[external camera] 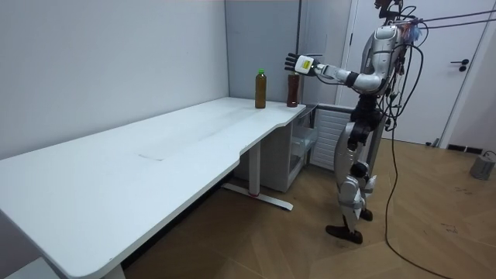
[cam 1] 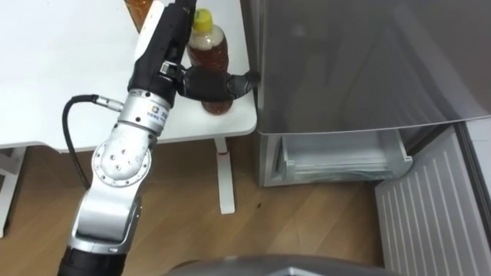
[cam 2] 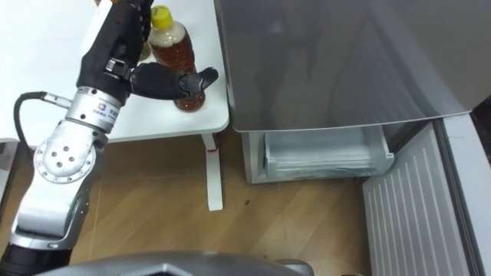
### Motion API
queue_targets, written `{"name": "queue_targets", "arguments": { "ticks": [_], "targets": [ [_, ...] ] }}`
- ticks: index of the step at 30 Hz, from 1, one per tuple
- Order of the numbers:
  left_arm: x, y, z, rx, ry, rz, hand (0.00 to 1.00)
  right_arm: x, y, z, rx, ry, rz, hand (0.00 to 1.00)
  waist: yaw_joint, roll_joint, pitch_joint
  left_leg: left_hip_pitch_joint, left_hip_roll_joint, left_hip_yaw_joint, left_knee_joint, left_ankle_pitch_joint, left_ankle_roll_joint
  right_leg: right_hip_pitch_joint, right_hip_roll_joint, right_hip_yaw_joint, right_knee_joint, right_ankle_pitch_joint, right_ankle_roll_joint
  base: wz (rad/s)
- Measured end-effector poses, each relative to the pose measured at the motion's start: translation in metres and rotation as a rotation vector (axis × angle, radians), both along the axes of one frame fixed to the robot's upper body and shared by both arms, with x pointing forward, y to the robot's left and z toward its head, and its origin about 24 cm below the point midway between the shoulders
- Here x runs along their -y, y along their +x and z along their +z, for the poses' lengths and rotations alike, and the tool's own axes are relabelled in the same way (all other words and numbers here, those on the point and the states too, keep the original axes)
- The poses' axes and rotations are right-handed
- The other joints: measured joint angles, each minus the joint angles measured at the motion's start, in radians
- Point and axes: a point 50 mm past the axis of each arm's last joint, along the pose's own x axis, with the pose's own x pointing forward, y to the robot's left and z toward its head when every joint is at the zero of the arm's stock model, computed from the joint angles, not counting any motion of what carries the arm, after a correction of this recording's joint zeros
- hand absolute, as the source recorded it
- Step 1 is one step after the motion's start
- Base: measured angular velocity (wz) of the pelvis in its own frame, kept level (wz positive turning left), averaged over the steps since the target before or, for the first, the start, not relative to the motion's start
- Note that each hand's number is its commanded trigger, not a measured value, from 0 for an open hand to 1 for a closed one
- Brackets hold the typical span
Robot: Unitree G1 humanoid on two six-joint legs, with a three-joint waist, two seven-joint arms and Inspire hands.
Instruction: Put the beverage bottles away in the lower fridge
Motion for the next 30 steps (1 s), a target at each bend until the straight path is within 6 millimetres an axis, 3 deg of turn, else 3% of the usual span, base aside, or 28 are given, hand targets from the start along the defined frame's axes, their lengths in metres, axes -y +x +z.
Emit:
{"name": "queue_targets", "arguments": {
  "ticks": [15,30],
  "targets": [
    [0.0,0.0,0.001,0.001,0.002,-0.003,0.0,-0.002,0.0,0.0,0.009,0.01,0.015,0.0,-0.002,-0.004,-0.0001,0.002,0.0,0.0,-0.001,0.001,0.002,0.002,0.0,0.0,0.002,0.0,0.0,0.0],
    [0.001,-0.004,0.019,0.116,-0.024,0.017,0.0,-0.004,-0.003,-0.001,0.019,0.014,0.016,0.0,-0.001,-0.009,0.0025,0.002,-0.001,-0.002,-0.002,0.001,0.002,0.003,0.0,-0.002,-0.002,0.0,0.0,0.0]
  ]
}}
